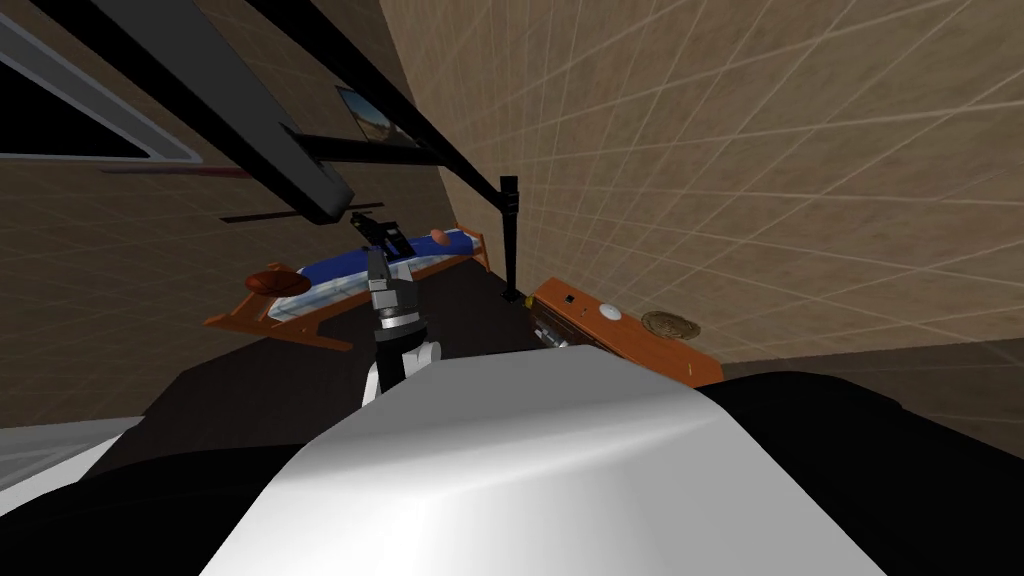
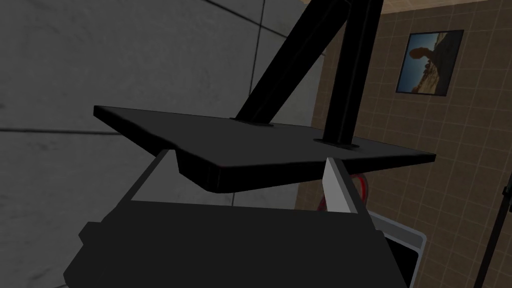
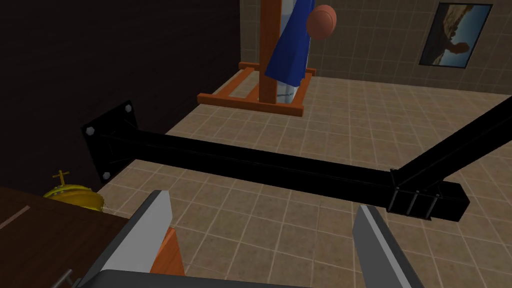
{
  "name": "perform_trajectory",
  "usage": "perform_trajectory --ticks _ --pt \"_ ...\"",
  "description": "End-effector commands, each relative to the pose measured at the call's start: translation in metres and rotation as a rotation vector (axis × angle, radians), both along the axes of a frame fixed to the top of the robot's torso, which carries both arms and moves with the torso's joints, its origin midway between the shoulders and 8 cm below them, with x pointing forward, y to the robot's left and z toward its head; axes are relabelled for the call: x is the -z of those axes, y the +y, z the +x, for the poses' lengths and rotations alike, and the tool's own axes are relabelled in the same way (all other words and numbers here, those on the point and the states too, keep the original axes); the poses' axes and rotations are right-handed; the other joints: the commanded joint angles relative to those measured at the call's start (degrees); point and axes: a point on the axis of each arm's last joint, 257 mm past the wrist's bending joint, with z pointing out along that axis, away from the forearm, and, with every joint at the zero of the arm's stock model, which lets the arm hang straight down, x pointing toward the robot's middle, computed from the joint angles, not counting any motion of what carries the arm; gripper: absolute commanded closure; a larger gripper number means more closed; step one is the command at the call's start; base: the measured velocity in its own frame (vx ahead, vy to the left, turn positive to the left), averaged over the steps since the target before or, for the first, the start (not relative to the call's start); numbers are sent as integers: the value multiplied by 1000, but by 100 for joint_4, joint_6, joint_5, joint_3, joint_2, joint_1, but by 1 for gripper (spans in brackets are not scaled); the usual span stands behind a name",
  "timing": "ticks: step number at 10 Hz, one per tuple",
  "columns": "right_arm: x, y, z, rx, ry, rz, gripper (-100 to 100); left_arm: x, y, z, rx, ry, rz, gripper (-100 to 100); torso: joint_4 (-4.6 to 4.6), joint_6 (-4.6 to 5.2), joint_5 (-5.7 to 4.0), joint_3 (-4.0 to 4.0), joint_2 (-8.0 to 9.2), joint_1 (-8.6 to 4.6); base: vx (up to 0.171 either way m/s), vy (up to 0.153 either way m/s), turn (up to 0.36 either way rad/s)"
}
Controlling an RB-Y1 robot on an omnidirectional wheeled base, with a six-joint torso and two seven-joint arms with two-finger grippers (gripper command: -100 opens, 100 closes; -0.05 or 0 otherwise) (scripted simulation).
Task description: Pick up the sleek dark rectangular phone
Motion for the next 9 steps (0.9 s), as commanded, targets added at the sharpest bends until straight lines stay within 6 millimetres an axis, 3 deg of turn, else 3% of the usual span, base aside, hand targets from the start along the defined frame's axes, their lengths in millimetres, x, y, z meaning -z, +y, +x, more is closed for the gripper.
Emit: perform_trajectory --ticks 1,2,5,7,8,9 --pt "23 -9 -10 -5 53 -26 -100 0 0 0 0 0 0 0 0 0 0 0 0 0 35 46 96" --pt "26 -10 -10 -3 58 -29 -100 0 0 0 0 0 0 0 0 4 -1 0 1 -6 13 14 -14" --pt "77 -32 -48 -39 199 -99 -100 0 0 0 0 0 0 0 0 4 -3 1 3 -12 37 40 165" --pt "88 -41 -53 -30 221 -116 -100 0 0 0 0 0 0 0 -1 5 -1 -3 -5 -11 41 29 32" --pt "106 -52 -71 -45 282 -147 -100 0 0 0 0 0 0 0 0 5 -3 1 2 -15 46 43 188" --pt "115 -61 -76 -37 301 -162 -100 0 0 0 0 0 0 0 0 0 -2 -1 -3 -10 50 38 104"
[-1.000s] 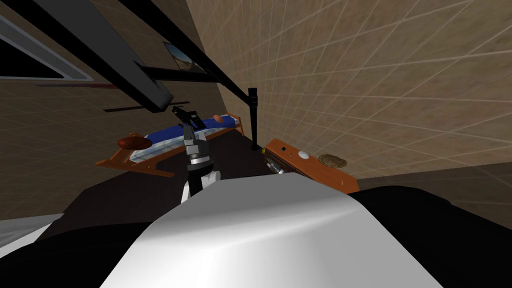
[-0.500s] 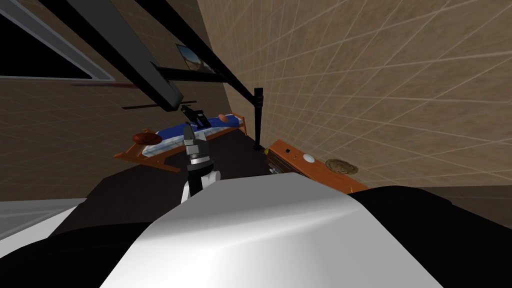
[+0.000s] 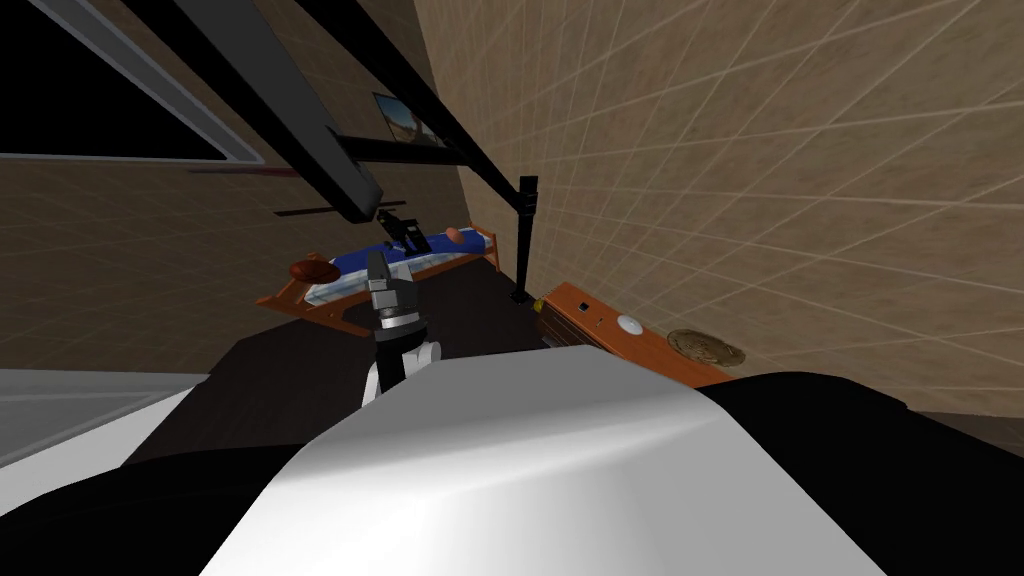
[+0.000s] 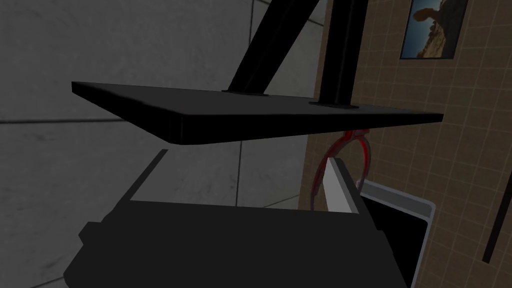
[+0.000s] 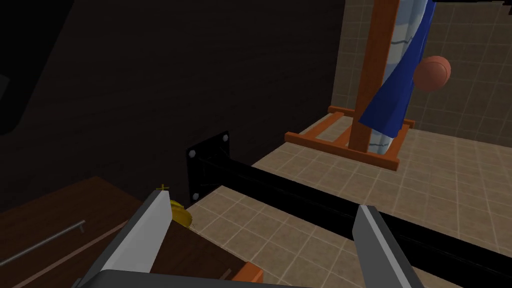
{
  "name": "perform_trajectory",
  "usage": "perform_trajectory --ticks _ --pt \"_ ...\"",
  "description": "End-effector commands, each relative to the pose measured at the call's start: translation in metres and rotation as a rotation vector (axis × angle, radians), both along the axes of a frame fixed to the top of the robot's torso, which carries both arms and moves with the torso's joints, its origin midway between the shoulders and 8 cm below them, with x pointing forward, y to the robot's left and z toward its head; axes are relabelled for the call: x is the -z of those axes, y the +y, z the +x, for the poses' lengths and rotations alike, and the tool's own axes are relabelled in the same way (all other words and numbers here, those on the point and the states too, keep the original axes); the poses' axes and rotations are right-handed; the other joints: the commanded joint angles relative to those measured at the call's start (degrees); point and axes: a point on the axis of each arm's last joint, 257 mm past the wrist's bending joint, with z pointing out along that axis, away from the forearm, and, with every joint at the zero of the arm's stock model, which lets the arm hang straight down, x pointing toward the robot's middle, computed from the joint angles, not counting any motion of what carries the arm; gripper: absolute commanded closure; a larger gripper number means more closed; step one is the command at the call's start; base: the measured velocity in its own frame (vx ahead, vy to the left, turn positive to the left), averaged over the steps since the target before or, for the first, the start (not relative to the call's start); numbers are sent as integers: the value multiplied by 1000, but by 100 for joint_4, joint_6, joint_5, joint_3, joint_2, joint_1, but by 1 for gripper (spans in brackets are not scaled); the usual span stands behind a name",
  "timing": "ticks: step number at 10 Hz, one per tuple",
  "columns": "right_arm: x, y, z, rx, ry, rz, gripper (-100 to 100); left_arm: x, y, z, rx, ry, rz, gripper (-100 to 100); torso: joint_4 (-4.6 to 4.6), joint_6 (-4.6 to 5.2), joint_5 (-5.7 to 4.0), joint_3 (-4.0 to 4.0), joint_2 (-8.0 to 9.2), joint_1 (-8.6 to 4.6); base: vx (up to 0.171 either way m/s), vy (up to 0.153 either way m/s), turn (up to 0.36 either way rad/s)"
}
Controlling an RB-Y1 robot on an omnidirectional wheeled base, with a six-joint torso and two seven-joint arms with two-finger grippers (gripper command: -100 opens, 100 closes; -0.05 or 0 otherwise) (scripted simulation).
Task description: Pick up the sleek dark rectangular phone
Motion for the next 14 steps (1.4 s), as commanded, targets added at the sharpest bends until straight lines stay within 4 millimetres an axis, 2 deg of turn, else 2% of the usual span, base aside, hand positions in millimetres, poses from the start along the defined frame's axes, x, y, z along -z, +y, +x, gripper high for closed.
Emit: perform_trajectory --ticks 1,2,3,4,5,8,9,10,12,13,14 --pt "25 -21 -26 -9 81 -49 -100 0 0 0 0 0 0 0 0 0 0 0 0 0 73 50 150" --pt "31 -27 -30 -3 94 -62 -100 0 0 0 0 0 0 0 -1 -3 1 -3 -7 3 68 26 99" --pt "44 -43 -47 -11 149 -94 -100 0 0 0 0 0 0 0 -1 -1 0 -4 -7 -3 87 18 174" --pt "49 -49 -51 -6 160 -106 -100 0 0 0 0 0 0 0 -2 -4 -1 -7 -14 -7 77 13 79" --pt "63 -68 -70 -9 218 -143 -100 0 0 0 0 0 0 0 -2 0 -2 -7 -11 -8 79 40 170" --pt "86 -111 -100 10 307 -223 -100 0 0 0 0 0 0 0 -4 -4 -1 -13 -24 -9 96 13 101" --pt "95 -133 -117 14 359 -263 -100 0 0 0 0 0 0 0 -4 0 -2 -10 -17 -10 104 -4 176" --pt "97 -138 -120 18 365 -272 -100 0 0 0 0 0 0 0 -3 -3 -2 -11 -20 -13 91 -5 81" --pt "110 -190 -155 42 468 -365 -100 0 0 0 0 0 0 0 -5 -3 -3 -15 -28 -17 155 -22 175" --pt "113 -203 -162 53 484 -390 -100 0 0 0 0 0 0 0 -8 -4 -3 -25 -45 -23 121 -38 87" --pt "113 -203 -162 53 484 -390 -100 0 0 0 0 0 0 0 -7 1 -5 -19 -31 -23 38 -17 -20"
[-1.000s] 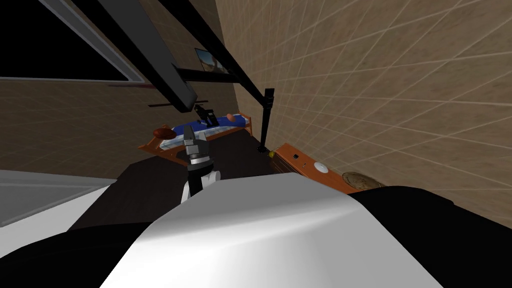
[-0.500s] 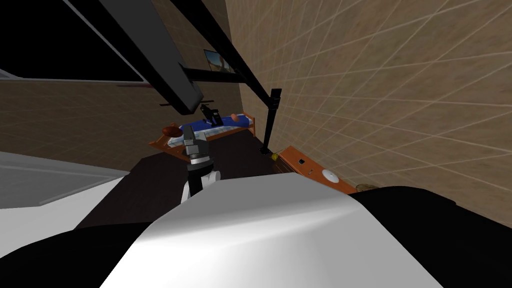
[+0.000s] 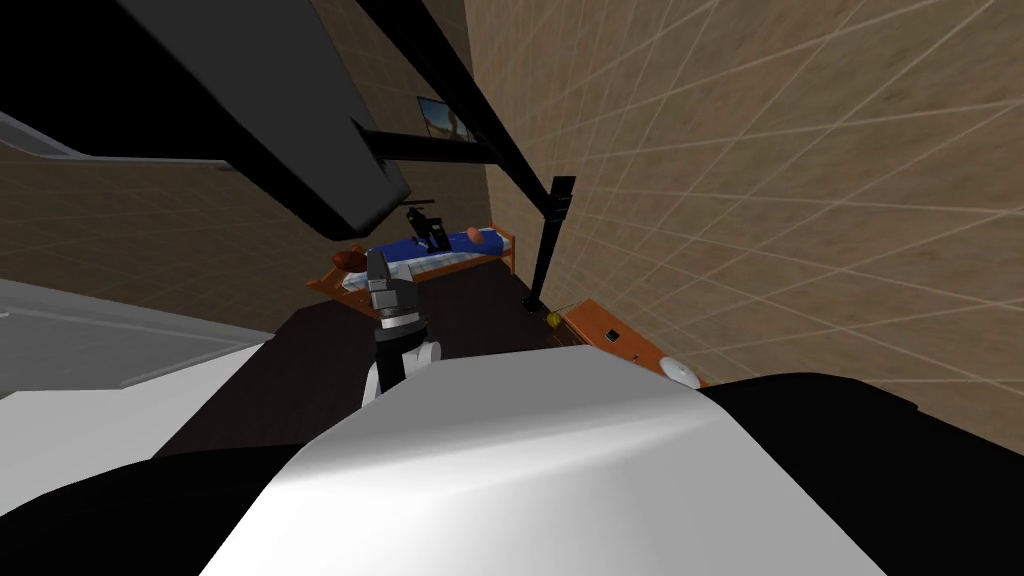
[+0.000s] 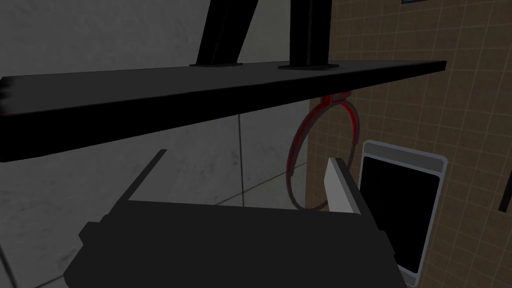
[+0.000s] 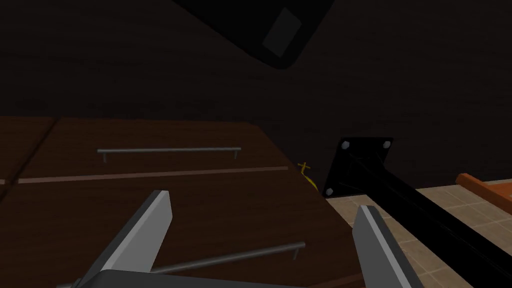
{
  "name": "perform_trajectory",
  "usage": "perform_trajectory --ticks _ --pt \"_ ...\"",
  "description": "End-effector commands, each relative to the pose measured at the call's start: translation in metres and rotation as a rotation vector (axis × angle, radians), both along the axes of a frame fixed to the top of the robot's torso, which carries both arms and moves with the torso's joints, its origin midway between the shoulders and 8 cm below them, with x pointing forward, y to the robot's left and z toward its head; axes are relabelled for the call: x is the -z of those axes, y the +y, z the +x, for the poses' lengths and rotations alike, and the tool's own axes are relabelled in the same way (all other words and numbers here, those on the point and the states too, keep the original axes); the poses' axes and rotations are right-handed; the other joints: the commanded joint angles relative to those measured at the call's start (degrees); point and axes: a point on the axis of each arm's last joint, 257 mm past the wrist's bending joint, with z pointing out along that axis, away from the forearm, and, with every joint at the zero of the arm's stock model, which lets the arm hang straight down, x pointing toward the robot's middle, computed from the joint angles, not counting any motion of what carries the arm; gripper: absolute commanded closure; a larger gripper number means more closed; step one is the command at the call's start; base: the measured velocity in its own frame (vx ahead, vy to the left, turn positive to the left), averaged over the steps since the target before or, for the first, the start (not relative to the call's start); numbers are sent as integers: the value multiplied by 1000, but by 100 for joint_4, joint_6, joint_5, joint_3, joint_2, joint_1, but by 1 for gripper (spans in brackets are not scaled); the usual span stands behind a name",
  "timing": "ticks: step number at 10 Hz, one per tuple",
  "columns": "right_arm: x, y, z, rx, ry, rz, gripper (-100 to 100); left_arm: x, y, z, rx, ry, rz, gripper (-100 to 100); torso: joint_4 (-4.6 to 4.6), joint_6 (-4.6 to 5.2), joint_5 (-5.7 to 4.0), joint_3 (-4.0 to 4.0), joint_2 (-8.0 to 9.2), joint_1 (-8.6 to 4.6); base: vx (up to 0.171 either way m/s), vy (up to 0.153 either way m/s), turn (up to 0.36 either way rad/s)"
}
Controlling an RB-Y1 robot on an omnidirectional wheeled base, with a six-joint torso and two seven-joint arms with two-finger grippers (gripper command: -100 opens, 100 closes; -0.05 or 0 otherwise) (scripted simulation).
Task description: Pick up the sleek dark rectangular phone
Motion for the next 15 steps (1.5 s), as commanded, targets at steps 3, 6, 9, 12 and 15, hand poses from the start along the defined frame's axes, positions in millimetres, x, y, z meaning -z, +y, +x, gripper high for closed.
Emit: perform_trajectory --ticks 3,6,9,12,15 --pt "4 -57 -32 30 88 -104 -100 0 0 0 0 0 0 0 -1 -2 0 -4 -8 -3 96 -31 98" --pt "4 -114 -60 70 162 -216 -100 0 0 0 0 0 0 0 -7 -2 -4 -18 -32 -19 153 -78 116" --pt "1 -152 -77 107 210 -298 -100 0 0 0 0 0 0 0 -8 -2 -7 -23 -39 -30 160 -111 91" --pt "0 -175 -88 140 241 -353 -100 0 0 0 0 0 0 0 -5 -1 -10 -15 -26 -37 126 -144 76" --pt "2 -186 -94 165 261 -387 -100 0 0 0 0 0 0 0 -1 -1 -6 -5 -10 -22 83 -107 49"
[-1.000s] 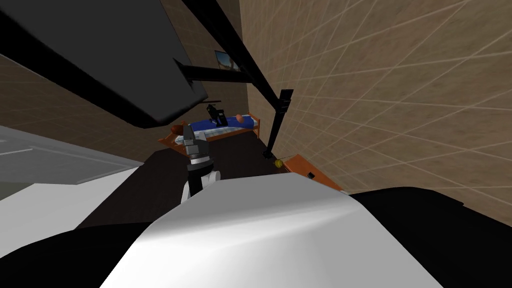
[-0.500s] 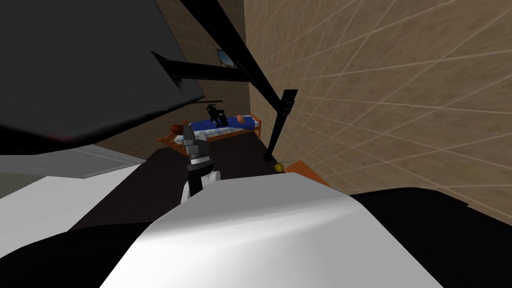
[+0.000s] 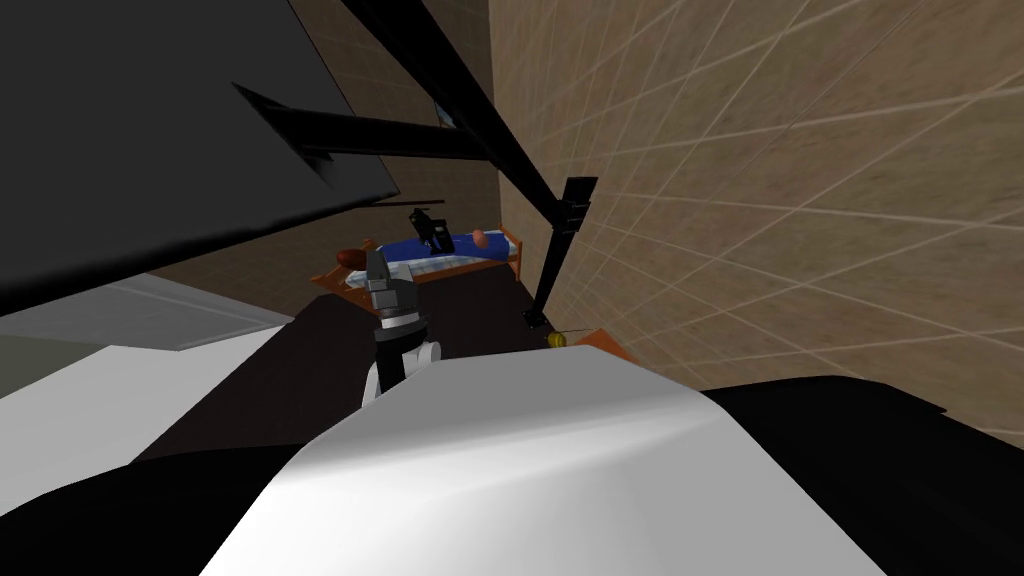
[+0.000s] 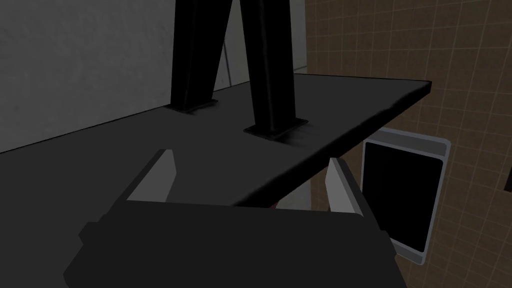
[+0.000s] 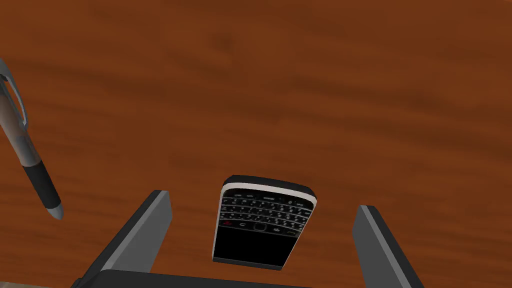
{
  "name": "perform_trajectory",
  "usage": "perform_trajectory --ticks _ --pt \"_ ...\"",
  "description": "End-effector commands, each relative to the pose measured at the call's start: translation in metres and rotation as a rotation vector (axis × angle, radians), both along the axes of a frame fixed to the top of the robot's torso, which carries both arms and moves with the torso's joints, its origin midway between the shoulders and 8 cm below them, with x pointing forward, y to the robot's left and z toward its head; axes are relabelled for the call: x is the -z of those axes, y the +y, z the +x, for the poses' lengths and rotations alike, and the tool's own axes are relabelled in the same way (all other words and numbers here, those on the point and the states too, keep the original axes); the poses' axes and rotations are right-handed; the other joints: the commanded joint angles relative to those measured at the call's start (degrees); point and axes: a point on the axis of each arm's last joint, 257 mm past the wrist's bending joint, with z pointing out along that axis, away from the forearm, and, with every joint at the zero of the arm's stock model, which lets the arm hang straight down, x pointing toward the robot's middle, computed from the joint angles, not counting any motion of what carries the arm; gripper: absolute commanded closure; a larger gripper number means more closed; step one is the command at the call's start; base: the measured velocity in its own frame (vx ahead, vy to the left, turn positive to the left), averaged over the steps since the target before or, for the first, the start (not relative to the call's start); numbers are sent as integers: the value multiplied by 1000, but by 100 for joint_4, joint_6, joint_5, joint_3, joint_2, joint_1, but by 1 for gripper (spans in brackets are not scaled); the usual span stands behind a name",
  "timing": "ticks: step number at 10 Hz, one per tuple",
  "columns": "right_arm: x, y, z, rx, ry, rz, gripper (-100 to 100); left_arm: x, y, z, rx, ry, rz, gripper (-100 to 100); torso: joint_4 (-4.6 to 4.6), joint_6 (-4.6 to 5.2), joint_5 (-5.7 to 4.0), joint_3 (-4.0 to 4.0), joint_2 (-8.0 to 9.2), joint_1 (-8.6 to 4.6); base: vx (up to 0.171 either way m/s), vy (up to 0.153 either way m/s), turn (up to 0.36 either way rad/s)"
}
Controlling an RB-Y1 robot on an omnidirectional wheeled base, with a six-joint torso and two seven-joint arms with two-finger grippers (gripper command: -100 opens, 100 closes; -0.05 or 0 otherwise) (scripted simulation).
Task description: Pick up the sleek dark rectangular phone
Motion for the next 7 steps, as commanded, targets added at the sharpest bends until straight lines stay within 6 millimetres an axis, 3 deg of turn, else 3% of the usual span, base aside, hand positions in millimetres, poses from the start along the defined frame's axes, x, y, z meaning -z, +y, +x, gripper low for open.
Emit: perform_trajectory --ticks 1,3,4,5,7 --pt "2 -6 -4 16 12 -22 -100 0 0 0 0 0 0 0 0 0 0 0 0 0 91 -158 50" --pt "3 -7 -6 20 14 -25 -100 0 0 0 0 0 0 0 0 1 -3 2 3 -7 58 -106 25" --pt "3 -8 -6 21 15 -27 0 0 0 0 0 0 0 0 3 2 1 9 17 20 7 -13 2" --pt "10 0 -7 21 15 -28 -100 0 0 0 0 0 0 0 6 3 7 16 28 40 7 -39 6" --pt "19 10 -9 21 15 -29 -100 0 0 0 0 0 0 0 6 3 5 17 29 30 21 -64 8"
